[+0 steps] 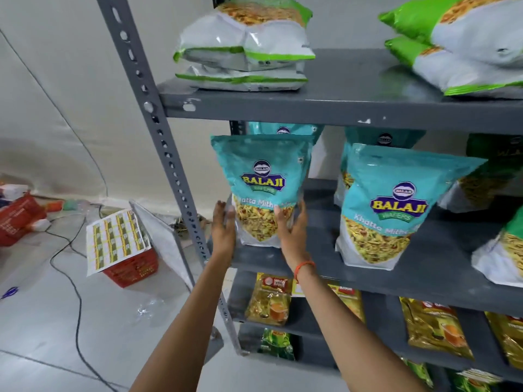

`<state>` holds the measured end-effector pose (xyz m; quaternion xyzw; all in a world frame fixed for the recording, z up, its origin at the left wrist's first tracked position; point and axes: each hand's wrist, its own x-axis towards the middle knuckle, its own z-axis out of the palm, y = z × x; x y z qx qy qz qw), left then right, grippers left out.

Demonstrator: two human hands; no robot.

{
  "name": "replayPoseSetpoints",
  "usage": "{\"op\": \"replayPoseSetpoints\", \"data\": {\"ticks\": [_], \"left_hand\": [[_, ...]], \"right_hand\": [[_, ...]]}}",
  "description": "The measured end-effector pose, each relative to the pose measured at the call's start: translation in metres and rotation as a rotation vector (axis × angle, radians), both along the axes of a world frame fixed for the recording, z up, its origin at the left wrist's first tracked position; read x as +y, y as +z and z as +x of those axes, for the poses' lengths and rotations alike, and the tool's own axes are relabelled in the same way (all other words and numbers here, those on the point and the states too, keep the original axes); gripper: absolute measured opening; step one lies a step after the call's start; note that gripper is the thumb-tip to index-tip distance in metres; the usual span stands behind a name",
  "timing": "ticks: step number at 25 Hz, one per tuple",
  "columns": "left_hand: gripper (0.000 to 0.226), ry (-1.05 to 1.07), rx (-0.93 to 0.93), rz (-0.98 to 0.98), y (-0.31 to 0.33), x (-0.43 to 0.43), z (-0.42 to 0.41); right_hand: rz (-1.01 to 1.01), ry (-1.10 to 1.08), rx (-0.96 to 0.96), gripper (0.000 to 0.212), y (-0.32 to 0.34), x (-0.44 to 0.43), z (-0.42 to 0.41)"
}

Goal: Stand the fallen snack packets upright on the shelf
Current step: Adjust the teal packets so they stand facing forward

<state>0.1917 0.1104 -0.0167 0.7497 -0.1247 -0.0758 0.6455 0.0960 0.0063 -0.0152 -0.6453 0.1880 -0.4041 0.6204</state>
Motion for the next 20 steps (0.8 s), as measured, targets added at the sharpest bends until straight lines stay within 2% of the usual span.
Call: {"op": "replayPoseSetpoints", "data": {"ticks": [2,5,8,12,14,17,20], "left_hand": [[0.045,-0.008,0.072,-0.014,0.002,0.001,0.012],[0.031,0.042,0.107,-0.167,0.016,-0.006,0.023],[0.024,0.121,0.213,-0.266,0.027,-0.017,0.025],[0.023,0.151,0.241,-0.248,0.028,-0.020,0.029],[0.024,0.152,0.228,-0.229,0.026,-0.020,0.031],[0.025,0.090,0.229,-0.226,0.016,-0.022,0.024],[0.014,0.042,0.231,-0.204,0.006,-0.021,0.015]], "right_hand": [[0.099,0.033,0.052,0.041,-0.015,-0.009,0.005],[0.112,-0.133,0.023,0.021,-0.016,-0.018,0.016],[0.139,-0.226,0.025,0.020,-0.007,-0.023,0.023],[0.160,-0.247,0.021,0.010,-0.007,-0.017,0.024],[0.181,-0.243,0.002,0.011,-0.008,-0.014,0.022],[0.263,-0.090,0.034,0.028,-0.015,-0.010,0.017],[0.270,-0.021,0.097,0.035,-0.022,-0.004,0.014]]}}
